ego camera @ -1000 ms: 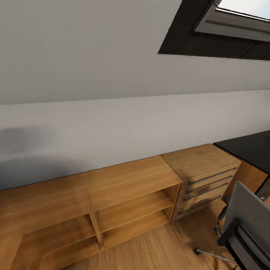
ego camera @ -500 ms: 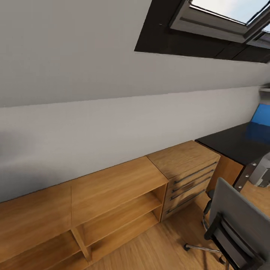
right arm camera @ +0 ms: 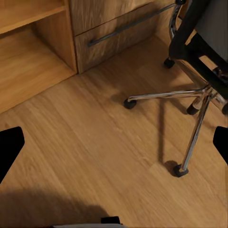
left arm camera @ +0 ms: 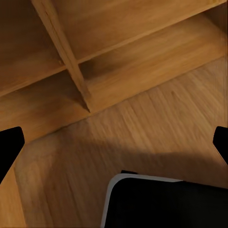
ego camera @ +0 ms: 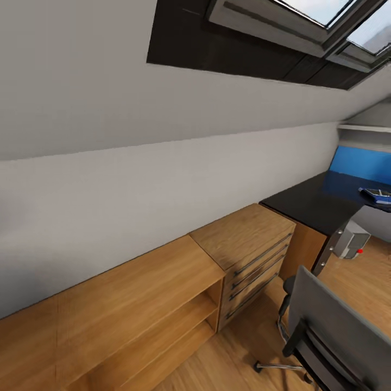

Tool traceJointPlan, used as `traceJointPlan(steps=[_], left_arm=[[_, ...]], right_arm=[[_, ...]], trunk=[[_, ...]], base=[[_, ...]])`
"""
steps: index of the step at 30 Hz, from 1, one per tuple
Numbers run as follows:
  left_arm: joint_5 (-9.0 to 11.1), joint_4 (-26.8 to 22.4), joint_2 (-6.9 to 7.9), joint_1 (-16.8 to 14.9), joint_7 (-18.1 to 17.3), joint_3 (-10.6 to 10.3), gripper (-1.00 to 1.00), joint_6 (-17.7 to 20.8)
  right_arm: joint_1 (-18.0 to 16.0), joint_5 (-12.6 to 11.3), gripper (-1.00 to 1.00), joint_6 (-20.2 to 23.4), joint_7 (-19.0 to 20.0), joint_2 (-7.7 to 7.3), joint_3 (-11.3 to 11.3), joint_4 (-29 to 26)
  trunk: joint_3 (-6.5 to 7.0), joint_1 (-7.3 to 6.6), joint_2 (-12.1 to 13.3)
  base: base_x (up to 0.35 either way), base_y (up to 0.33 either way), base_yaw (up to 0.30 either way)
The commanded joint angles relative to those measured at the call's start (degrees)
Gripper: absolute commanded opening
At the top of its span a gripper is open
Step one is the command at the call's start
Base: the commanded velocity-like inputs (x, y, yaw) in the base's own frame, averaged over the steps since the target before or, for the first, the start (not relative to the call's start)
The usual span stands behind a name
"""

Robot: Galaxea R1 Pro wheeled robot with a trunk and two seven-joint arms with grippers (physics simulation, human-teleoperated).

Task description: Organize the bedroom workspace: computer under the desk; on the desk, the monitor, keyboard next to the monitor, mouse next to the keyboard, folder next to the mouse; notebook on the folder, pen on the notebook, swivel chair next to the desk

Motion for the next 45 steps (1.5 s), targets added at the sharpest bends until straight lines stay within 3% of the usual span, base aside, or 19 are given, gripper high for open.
traceJointPlan(steps=[1,27,45], left_arm=[[0.2,-0.1,0.00,0.0,0.5,-0.5,1.00,0.0],[0.3,-0.1,0.09,0.0,0.5,-0.5,1.00,0.0],[0.3,-0.1,0.09,0.0,0.5,-0.5,1.00,0.0]], right_arm=[[-0.1,0.1,1.00,-0.1,-0.5,0.04,0.5,0.1],[0.0,0.1,1.00,-0.1,-0.6,0.04,0.5,0.1],[0.0,0.0,1.00,-0.1,-0.6,0.04,0.5,0.1]], trunk=[[-0.11,0.05,-0.1],[-0.99,0.05,-0.1],[-2.36,0.05,-0.1]], base=[[0.326,0.000,-0.288],[0.052,0.000,-0.283],[0.000,0.000,-0.180]])
